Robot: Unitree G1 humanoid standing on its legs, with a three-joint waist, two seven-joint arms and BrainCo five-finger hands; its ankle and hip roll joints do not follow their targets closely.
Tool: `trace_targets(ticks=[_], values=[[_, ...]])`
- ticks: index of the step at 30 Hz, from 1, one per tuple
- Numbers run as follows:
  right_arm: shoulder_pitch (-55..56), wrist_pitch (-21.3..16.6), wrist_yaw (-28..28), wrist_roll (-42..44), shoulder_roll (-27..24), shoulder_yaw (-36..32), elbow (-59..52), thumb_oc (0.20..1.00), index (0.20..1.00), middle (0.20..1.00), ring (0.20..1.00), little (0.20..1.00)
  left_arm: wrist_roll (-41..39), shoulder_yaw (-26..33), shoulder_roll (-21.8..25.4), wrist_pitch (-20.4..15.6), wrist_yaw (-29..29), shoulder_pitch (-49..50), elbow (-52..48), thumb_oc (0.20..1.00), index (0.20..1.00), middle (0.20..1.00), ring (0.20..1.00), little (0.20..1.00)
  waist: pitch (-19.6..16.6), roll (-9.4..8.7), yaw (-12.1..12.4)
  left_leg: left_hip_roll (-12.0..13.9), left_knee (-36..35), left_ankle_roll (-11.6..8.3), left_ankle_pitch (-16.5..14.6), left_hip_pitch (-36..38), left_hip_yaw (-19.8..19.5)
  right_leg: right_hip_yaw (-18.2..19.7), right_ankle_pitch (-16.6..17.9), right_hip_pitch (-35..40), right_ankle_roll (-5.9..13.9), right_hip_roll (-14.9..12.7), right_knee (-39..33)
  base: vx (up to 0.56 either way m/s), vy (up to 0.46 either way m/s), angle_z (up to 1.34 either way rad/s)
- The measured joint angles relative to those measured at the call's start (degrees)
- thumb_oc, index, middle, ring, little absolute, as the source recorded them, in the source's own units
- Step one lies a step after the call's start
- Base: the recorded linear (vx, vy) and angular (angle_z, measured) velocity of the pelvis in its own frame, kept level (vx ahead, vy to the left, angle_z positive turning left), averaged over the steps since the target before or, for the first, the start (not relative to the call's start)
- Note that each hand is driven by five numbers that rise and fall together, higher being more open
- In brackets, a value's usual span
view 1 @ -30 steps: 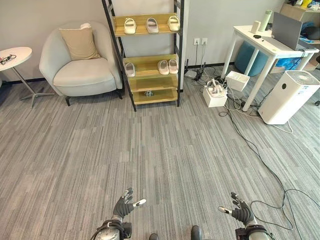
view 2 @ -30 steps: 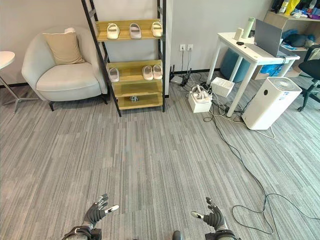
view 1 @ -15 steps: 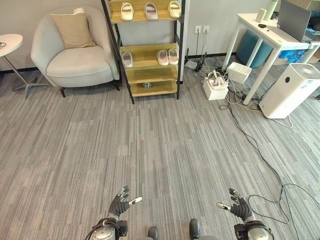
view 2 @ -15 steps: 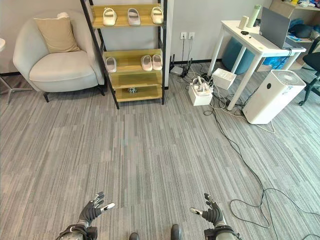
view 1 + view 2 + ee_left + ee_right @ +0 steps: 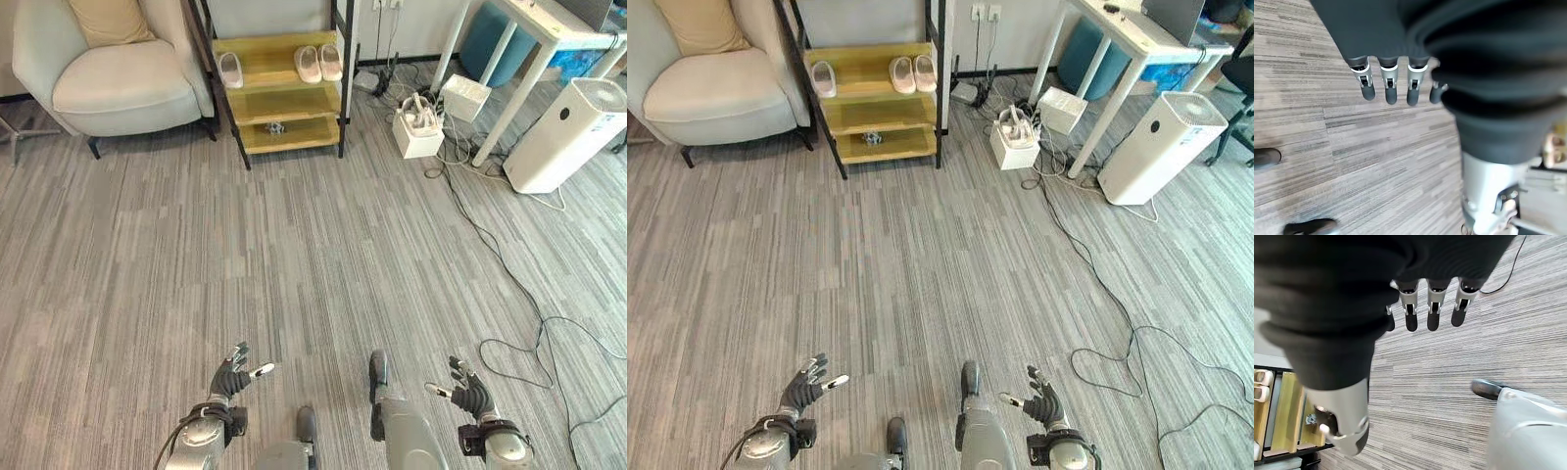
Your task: Arrange the slippers neatly on the shoe rack.
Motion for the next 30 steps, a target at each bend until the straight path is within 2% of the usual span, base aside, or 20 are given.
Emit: trace_targets(ticks=[2,4,6,7,8,9,11,12,13,14,16,18,20,21,23,24,27,28,29,30], values=[[0.8,0.0,0.0,0.0,0.0,-0.1,0.0,1.000,1.000,1.000,1.000,1.000,0.0,-0.4,-0.2,0.0,-0.2,0.1,0.0,1.000,1.000,1.000,1.000,1.000,-0.2,-0.16,-1.4,-0.1,-0.2,-1.26,-1.2,1.5,-2.7,-1.3,1.1,3.3,-0.01,-0.3,-1.9,0.32,-0.154,0.56],[2.5,0.1,0.0,0.0,-0.4,-0.6,0.3,1.000,1.000,1.000,1.000,1.000,0.1,-0.6,-0.8,0.0,-0.4,-0.5,0.1,1.000,1.000,1.000,1.000,1.000,-0.4,0.56,-2.3,1.4,-2.2,-2.73,-2.1,4.3,-5.0,-0.7,4.7,6.8,-2.63,1.2,-2.8,0.30,-0.195,0.67],[3.1,0.1,0.2,0.1,-1.8,-0.5,0.4,1.000,1.000,1.000,1.000,1.000,0.0,-0.7,-1.4,-0.1,-0.5,1.0,-1.4,1.000,1.000,1.000,1.000,1.000,-2.2,3.28,-2.7,5.9,-1.8,-4.48,-3.8,6.4,-5.8,-1.4,6.1,8.5,-4.64,5.6,-1.9,0.35,-0.252,0.38],[2.8,0.0,0.3,0.5,-2.0,-0.6,0.3,1.000,1.000,1.000,1.000,1.000,0.0,-0.6,-1.3,-0.1,-0.5,1.4,-1.5,1.000,1.000,1.000,1.000,1.000,-2.7,3.50,-2.7,7.0,-1.4,-5.02,-3.9,7.1,-5.6,-1.8,7.3,9.7,-5.85,6.6,-2.5,0.31,-0.245,0.17],[2.7,-0.3,0.3,0.6,-2.2,-0.8,0.0,1.000,1.000,1.000,1.000,1.000,0.0,-0.3,-1.4,-0.1,-0.5,1.4,-1.4,1.000,1.000,1.000,1.000,1.000,-3.7,3.33,-2.7,7.5,-0.3,-5.20,-3.8,6.8,-5.4,-2.6,7.6,10.2,-8.60,7.3,-3.0,0.27,-0.243,0.12],[1.7,-0.4,0.4,0.7,-2.5,-0.8,0.1,1.000,1.000,1.000,1.000,1.000,-0.1,-0.2,-1.3,-0.1,-0.6,1.4,-1.5,1.000,1.000,1.000,1.000,1.000,-3.8,3.34,-2.6,8.1,1.7,-5.77,-3.5,6.7,-5.1,-2.7,6.6,11.3,-9.35,8.1,-3.4,0.22,-0.221,0.14],[0.8,-0.7,0.6,1.5,-2.5,-0.7,0.0,1.000,1.000,1.000,1.000,1.000,-0.1,0.0,-0.7,-0.1,-0.9,1.4,-1.6,1.000,1.000,1.000,1.000,1.000,-4.3,2.08,-1.8,7.9,11.9,-7.42,-4.5,2.7,-4.0,-2.5,5.8,13.6,-10.29,8.8,-5.2,0.22,-0.224,-0.08],[0.3,-1.4,0.8,1.8,-2.8,-0.3,-0.1,1.000,1.000,1.000,1.000,1.000,-0.3,0.1,-0.4,-0.1,-1.2,1.5,-1.6,1.000,1.000,1.000,1.000,1.000,-4.3,0.56,-0.1,7.8,26.2,-8.51,-4.3,-2.7,-4.7,-2.0,5.0,15.2,-12.70,9.2,-5.3,0.22,-0.176,-0.39],[0.2,-1.6,0.9,1.8,-2.9,-0.4,-0.1,1.000,1.000,1.000,1.000,1.000,-0.3,0.0,-0.4,0.0,-1.3,1.5,-1.5,1.000,1.000,1.000,1.000,1.000,-4.4,0.28,0.3,8.2,32.1,-9.98,-4.7,-5.1,-4.9,-1.9,5.2,16.0,-14.41,9.6,-5.2,0.24,-0.126,-0.38],[0.0,-1.7,0.8,1.8,-2.9,-0.3,-0.1,1.000,1.000,1.000,1.000,1.000,-0.3,-0.1,-0.4,0.0,-1.5,2.0,-1.5,1.000,1.000,1.000,1.000,1.000,-4.4,-0.30,0.6,8.0,36.0,-10.33,-5.3,-7.8,-5.6,-0.9,4.1,17.0,-15.50,9.9,-5.2,0.24,-0.077,-0.09],[-0.5,-1.4,0.7,1.8,-2.8,-0.4,-0.1,1.000,1.000,1.000,1.000,1.000,-0.3,0.0,-0.4,0.0,-1.5,1.3,-1.8,1.000,1.000,1.000,1.000,1.000,-4.0,-0.99,1.0,7.3,38.6,-8.44,-6.5,-13.1,-3.6,0.4,3.0,17.2,-16.77,9.9,-5.2,0.27,-0.033,-0.15],[-1.3,-1.2,0.8,2.4,-2.5,-0.3,0.0,1.000,1.000,1.000,1.000,1.000,-0.3,0.0,-0.4,0.0,-1.5,0.4,-1.7,1.000,1.000,1.000,1.000,1.000,-2.8,-2.42,2.7,6.1,31.6,-7.51,-6.9,-15.3,-0.7,2.2,2.2,18.7,-17.06,9.8,-5.2,0.29,0.021,-0.43],[-1.6,-1.3,0.7,2.8,-2.4,-0.2,0.1,1.000,1.000,1.000,1.000,1.000,-0.3,0.0,-0.4,0.0,-1.5,0.5,-1.5,1.000,1.000,1.000,1.000,1.000,-1.7,-3.05,3.3,5.0,19.7,-7.47,-5.8,-15.4,1.1,2.4,0.3,21.6,-15.04,9.8,-5.3,0.31,0.044,-0.22],[-1.5,-1.3,0.5,2.8,-2.4,-0.1,0.4,1.000,1.000,1.000,1.000,1.000,-0.3,-0.1,-0.4,0.0,-1.5,0.5,-1.5,1.000,1.000,1.000,1.000,1.000,-1.3,-3.05,3.2,4.5,11.7,-7.45,-3.3,-16.2,2.3,1.9,-1.4,23.4,-13.31,10.1,-5.3,0.35,0.050,-0.03],[-1.8,-1.3,0.4,2.9,-2.4,0.0,2.0,1.000,1.000,1.000,1.000,1.000,-0.3,-0.2,-0.5,0.1,-1.5,0.3,-1.5,1.000,1.000,1.000,1.000,1.000,-1.2,-2.40,3.3,4.1,2.8,-7.56,1.5,-18.3,2.9,2.0,-3.0,25.7,-12.59,11.1,-5.3,0.34,0.063,-0.04],[-2.1,-1.2,0.0,2.9,-2.6,0.0,2.6,1.000,1.000,1.000,1.000,1.000,-0.3,-0.2,-0.5,0.1,-1.4,0.1,-1.5,1.000,1.000,1.000,1.000,1.000,-0.5,-1.02,3.4,3.9,-1.5,-7.00,3.0,-20.1,4.7,2.1,-4.7,27.7,-12.40,12.1,-5.3,0.35,0.095,-0.07],[-1.9,-1.1,-0.2,2.9,-2.6,0.1,2.9,1.000,1.000,1.000,1.000,1.000,-0.3,-0.1,-0.6,0.1,-1.2,-0.1,-1.5,1.000,1.000,1.000,1.000,1.000,0.0,-0.20,4.5,1.6,-2.2,-5.54,4.2,-22.0,7.1,3.9,-8.4,31.3,-12.74,11.3,-5.2,0.48,0.187,-0.26],[-2.1,-1.1,-0.2,2.8,-2.6,0.0,2.9,1.000,1.000,1.000,1.000,1.000,-0.3,0.0,-0.9,0.1,-1.1,0.1,-1.5,1.000,1.000,1.000,1.000,1.000,-0.2,-0.08,4.8,1.0,-1.7,-4.35,5.0,-21.3,8.5,4.6,-9.7,33.0,-11.53,10.5,-5.2,0.71,0.292,-0.61],[-1.4,-0.9,0.0,2.7,-2.5,0.0,1.7,1.000,1.000,1.000,1.000,1.000,-0.3,0.1,-0.9,0.5,-0.9,1.9,-1.4,1.000,1.000,1.000,1.000,1.000,-0.3,-1.12,4.9,0.4,1.1,-2.21,7.9,-17.4,12.4,7.8,-11.1,38.3,-9.29,7.8,-4.6,0.82,0.329,-0.64],[-0.3,-1.0,0.1,2.7,-2.4,0.2,1.0,1.000,1.000,1.000,1.000,1.000,-0.3,0.8,-1.3,0.5,-1.0,3.0,-1.7,1.000,1.000,1.000,1.000,1.000,-1.5,-1.99,4.8,-0.1,3.5,-2.21,7.9,-15.5,14.0,8.9,-11.1,38.5,-9.19,6.2,0.2,0.64,0.254,-0.57]])
